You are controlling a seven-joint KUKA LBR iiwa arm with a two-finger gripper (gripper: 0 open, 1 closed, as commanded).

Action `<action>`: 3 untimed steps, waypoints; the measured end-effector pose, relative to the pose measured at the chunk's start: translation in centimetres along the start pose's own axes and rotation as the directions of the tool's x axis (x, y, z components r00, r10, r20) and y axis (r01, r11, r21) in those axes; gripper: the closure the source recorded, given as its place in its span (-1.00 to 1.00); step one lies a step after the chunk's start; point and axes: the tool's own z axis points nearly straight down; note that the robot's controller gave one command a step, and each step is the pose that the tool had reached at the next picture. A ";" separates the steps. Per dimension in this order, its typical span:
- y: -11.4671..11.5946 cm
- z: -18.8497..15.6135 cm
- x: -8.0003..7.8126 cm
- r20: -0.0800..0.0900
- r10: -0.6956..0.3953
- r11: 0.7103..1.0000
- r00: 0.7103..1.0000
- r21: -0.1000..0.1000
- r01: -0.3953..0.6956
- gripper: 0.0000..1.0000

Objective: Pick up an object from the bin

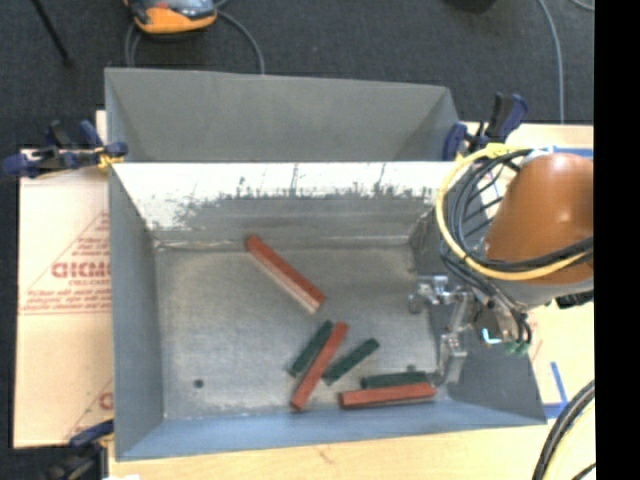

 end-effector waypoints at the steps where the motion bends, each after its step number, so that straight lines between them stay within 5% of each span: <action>1: 0.0 -0.4 -0.2 0.008 -0.003 1.000 1.000 0.001 0.003 -1.00; 3: 2.5 10.4 -1.8 0.012 -0.077 0.997 0.997 0.000 0.077 -1.00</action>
Offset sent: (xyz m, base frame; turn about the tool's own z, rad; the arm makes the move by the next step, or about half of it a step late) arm 0.0184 0.0430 -0.1232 -0.1866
